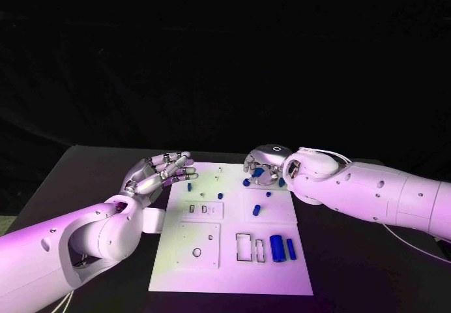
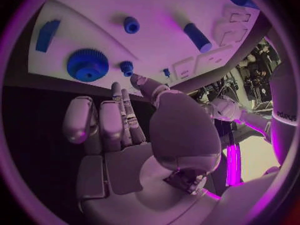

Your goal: Assemble the parts on the task board

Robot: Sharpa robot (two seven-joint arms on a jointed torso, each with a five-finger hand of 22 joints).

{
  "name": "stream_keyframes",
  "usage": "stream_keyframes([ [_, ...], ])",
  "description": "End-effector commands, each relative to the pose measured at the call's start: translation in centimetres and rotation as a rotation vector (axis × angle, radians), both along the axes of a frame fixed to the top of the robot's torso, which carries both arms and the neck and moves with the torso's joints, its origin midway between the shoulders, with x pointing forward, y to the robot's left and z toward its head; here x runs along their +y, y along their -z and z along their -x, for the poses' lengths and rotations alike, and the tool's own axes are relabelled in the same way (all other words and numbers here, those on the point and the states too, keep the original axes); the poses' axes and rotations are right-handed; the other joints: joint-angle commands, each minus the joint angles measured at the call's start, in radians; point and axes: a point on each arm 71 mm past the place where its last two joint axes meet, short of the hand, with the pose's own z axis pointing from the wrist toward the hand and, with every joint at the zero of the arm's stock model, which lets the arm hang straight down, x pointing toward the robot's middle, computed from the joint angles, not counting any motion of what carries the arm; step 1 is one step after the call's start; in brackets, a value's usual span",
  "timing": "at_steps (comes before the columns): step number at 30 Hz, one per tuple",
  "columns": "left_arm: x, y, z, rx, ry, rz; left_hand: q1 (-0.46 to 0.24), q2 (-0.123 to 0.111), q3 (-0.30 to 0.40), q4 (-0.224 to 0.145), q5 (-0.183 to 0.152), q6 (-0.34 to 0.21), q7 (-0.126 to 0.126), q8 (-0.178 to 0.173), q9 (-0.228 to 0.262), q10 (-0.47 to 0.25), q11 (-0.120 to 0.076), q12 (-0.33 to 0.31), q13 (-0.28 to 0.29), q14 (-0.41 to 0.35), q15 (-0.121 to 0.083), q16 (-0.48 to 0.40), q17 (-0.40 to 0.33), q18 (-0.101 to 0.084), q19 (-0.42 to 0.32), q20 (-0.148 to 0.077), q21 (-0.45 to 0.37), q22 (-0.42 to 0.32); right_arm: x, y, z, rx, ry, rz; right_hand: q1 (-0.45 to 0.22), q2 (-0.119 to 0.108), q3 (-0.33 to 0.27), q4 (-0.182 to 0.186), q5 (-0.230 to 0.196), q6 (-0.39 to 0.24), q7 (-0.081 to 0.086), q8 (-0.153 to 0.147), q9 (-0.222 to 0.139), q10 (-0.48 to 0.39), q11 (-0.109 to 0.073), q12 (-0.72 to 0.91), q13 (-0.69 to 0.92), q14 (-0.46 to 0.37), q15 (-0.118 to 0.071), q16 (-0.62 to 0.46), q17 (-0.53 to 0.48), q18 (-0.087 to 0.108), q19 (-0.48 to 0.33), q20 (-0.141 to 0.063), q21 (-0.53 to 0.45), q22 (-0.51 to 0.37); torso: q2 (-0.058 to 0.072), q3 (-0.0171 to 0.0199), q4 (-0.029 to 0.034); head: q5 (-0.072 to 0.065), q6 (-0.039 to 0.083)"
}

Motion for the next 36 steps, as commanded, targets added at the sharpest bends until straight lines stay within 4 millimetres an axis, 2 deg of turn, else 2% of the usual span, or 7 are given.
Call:
stream_keyframes([
  [1, -0.27, -0.23, 0.08, -0.009, 0.023, 0.011, -0.008, -0.004, 0.007, 0.002, -0.005, 0.002, 0.021, -0.004, -0.002, 0.003, 0.002, -0.008, -0.001, 0.004, 0.004, 0.000, 0.002, 0.004, 0.005, 0.001, 0.007, 0.001, 0.05, 0.28, -0.03, 0.007, 0.001, 0.051, 0.000, -0.009, 0.008, 0.001, -0.005, -0.001, 0.001, -0.001, 0.002, -0.004, -0.002, 0.007, 0.002, 0.030, 0.005, 0.013, 0.013, -0.009, 0.010, 0.001, 0.011, 0.017, 0.003, -0.0003, 0.0016, 0.000, 0.001],
  [10, -0.26, -0.23, 0.08, -0.007, 0.024, 0.012, -0.011, -0.005, 0.007, 0.002, -0.005, 0.002, 0.022, -0.005, -0.002, 0.002, 0.003, -0.010, -0.001, 0.004, 0.004, -0.001, 0.002, 0.004, 0.005, 0.002, 0.007, 0.001, 0.39, 0.75, -0.11, 0.022, 0.001, 0.065, -0.002, -0.010, 0.009, 0.004, -0.010, 0.002, 0.003, 0.000, 0.006, -0.011, 0.001, 0.006, 0.002, 0.029, 0.007, 0.030, 0.028, -0.011, 0.014, 0.003, 0.020, 0.029, 0.008, -0.0010, 0.0026, 0.001, 0.002],
  [15, -0.26, -0.21, 0.06, -0.006, 0.024, 0.012, -0.012, -0.005, 0.008, 0.002, -0.005, 0.001, 0.023, -0.006, -0.002, 0.002, 0.004, -0.011, -0.001, 0.003, 0.005, -0.002, 0.003, 0.004, 0.005, 0.002, 0.007, 0.000, 0.58, 0.97, -0.21, 0.028, 0.002, 0.071, 0.003, -0.003, 0.016, 0.006, -0.011, 0.009, 0.002, 0.003, 0.011, -0.004, -0.001, 0.014, 0.005, 0.033, 0.007, 0.054, 0.052, -0.015, 0.024, 0.003, 0.037, 0.054, 0.010, 0.0003, 0.0029, 0.002, 0.001],
  [20, -0.28, -0.22, 0.04, -0.006, 0.019, 0.013, -0.015, -0.005, 0.007, 0.003, -0.005, 0.001, 0.024, -0.006, -0.002, 0.002, 0.004, -0.013, -0.001, 0.003, 0.005, -0.003, 0.003, 0.003, 0.004, 0.002, 0.007, 0.000, 0.78, 1.08, -0.14, 0.028, -0.005, 0.064, 0.007, 0.003, 0.022, 0.007, -0.013, 0.013, 0.001, 0.005, 0.014, 0.002, -0.002, 0.018, 0.006, 0.033, 0.006, 0.062, 0.059, -0.016, 0.027, 0.003, 0.043, 0.062, 0.011, -0.0019, 0.0020, 0.008, -0.003],
  [29, -0.28, -0.21, 0.00, -0.006, 0.016, 0.014, -0.018, -0.006, 0.007, 0.004, -0.005, 0.001, 0.025, -0.007, -0.003, 0.002, 0.005, -0.014, -0.001, 0.003, 0.006, -0.003, 0.004, 0.003, 0.004, 0.002, 0.007, 0.000, 0.97, 1.12, -0.07, 0.025, -0.011, 0.044, 0.011, 0.018, 0.032, 0.015, -0.023, 0.032, -0.005, 0.016, 0.024, 0.019, -0.008, 0.030, 0.012, 0.033, 0.002, 0.083, 0.076, -0.018, 0.032, 0.001, 0.055, 0.081, 0.013, -0.0028, 0.0029, 0.007, -0.007],
  [31, -0.28, -0.20, -0.01, -0.006, 0.017, 0.014, -0.019, -0.006, 0.007, 0.004, -0.005, 0.001, 0.025, -0.007, -0.003, 0.002, 0.005, -0.014, -0.001, 0.002, 0.006, -0.003, 0.004, 0.003, 0.004, 0.002, 0.007, 0.000, 0.95, 1.10, -0.07, 0.022, -0.011, 0.037, 0.018, 0.032, 0.042, 0.019, -0.064, 0.042, -0.012, 0.024, 0.033, 0.027, -0.013, 0.037, 0.015, 0.031, -0.002, 0.090, 0.079, -0.019, 0.033, -0.002, 0.061, 0.090, 0.013, -0.0029, 0.0032, 0.007, -0.007],
  [36, -0.30, -0.16, -0.06, -0.004, 0.017, 0.013, -0.019, -0.006, 0.007, 0.004, -0.005, 0.001, 0.025, -0.007, -0.003, 0.002, 0.005, -0.014, -0.001, 0.002, 0.006, -0.003, 0.004, 0.003, 0.004, 0.002, 0.007, 0.000, 0.85, 1.04, -0.09, 0.019, -0.004, 0.015, 0.037, 0.066, 0.066, 0.022, -0.117, 0.071, -0.028, 0.050, 0.060, 0.049, -0.026, 0.054, 0.027, 0.032, -0.012, 0.105, 0.090, -0.023, 0.043, -0.011, 0.077, 0.116, 0.013, -0.0041, 0.0031, 0.008, -0.008],
])
